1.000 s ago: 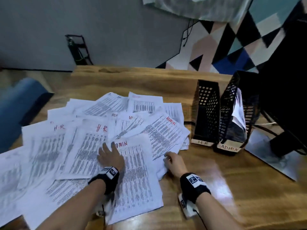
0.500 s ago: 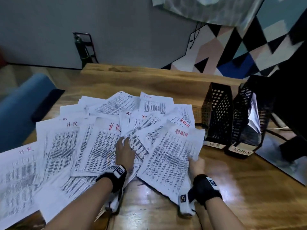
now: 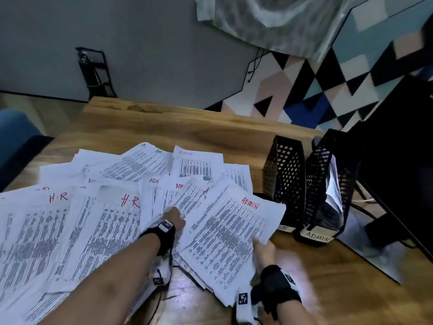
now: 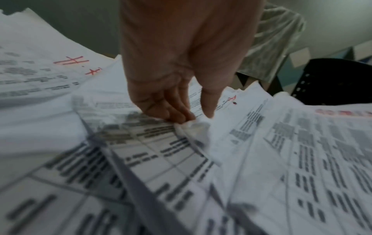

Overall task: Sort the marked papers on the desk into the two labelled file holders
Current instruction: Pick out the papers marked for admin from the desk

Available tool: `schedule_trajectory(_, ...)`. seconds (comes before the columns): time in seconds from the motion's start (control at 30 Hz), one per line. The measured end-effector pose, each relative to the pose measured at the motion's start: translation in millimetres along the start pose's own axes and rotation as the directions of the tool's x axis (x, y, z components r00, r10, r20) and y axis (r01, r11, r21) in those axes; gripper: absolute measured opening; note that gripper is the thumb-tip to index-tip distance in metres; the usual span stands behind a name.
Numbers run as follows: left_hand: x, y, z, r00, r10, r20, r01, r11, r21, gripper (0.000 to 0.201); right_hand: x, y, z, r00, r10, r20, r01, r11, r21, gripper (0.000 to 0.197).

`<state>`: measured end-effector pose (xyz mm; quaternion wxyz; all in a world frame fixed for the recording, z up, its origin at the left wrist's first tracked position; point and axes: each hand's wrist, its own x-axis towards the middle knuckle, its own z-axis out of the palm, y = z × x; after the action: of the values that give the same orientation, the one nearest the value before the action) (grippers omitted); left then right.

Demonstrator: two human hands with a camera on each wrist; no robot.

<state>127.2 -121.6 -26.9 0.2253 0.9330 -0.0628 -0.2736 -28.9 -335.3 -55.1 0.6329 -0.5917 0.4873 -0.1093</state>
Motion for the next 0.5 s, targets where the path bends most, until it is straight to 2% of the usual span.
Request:
schedule_trajectory(0.07, -6, 0, 5, 0.994, 0.100, 0.050, -0.103, 0.993, 0.065, 0.014, 6, 3, 2, 0.999, 0.008, 0.045, -0.007, 1.000, -0.009, 0.043)
schedule_trajectory(0.13, -16, -4, 11, 0.974, 0.168, 0.150, -0.183, 0.979, 0.092, 0.031, 12, 9, 4, 0.997, 0.014, 0.070, -0.013, 1.000, -0.012, 0.047)
schedule_trajectory(0.17, -22, -9, 14, 0.952, 0.187, 0.241, -0.211, 0.974, 0.078, 0.029, 13, 12, 4, 0.996, 0.022, 0.089, -0.021, 1.000, -0.011, 0.046)
schedule_trajectory(0.23, -32, -22, 18, 0.894, 0.183, 0.410, -0.212, 0.977, 0.026, 0.011, 8, 13, 2, 0.988, 0.024, 0.150, -0.020, 0.999, -0.025, 0.038)
schedule_trajectory(0.3, -39, -34, 21, 0.872, 0.196, 0.449, -0.132, 0.977, -0.169, 0.006, -7, 10, -3, 0.968, 0.020, 0.248, -0.003, 0.998, -0.070, 0.030)
schedule_trajectory(0.33, -40, -36, 22, 0.901, 0.222, 0.373, -0.116, 0.951, -0.286, 0.014, -15, 8, -7, 0.954, 0.015, 0.300, 0.011, 0.996, -0.084, 0.025)
schedule_trajectory(0.37, -37, -38, 23, 0.951, 0.214, 0.225, -0.125, 0.927, -0.355, 0.022, -23, 5, -11, 0.942, 0.012, 0.337, 0.020, 0.996, -0.091, 0.019)
schedule_trajectory(0.4, -35, -38, 21, 0.980, 0.187, 0.067, -0.152, 0.921, -0.360, 0.028, -29, 2, -14, 0.934, -0.001, 0.357, 0.033, 0.996, -0.082, 0.014)
schedule_trajectory(0.43, -35, -37, 19, 0.985, 0.166, -0.047, -0.172, 0.925, -0.339, 0.033, -33, 0, -17, 0.932, -0.021, 0.362, 0.051, 0.996, -0.073, 0.012)
schedule_trajectory(0.5, -32, -33, 20, 0.983, 0.146, -0.109, -0.171, 0.948, -0.267, 0.042, -36, -2, -21, 0.945, -0.042, 0.325, 0.068, 0.995, -0.069, 0.013)
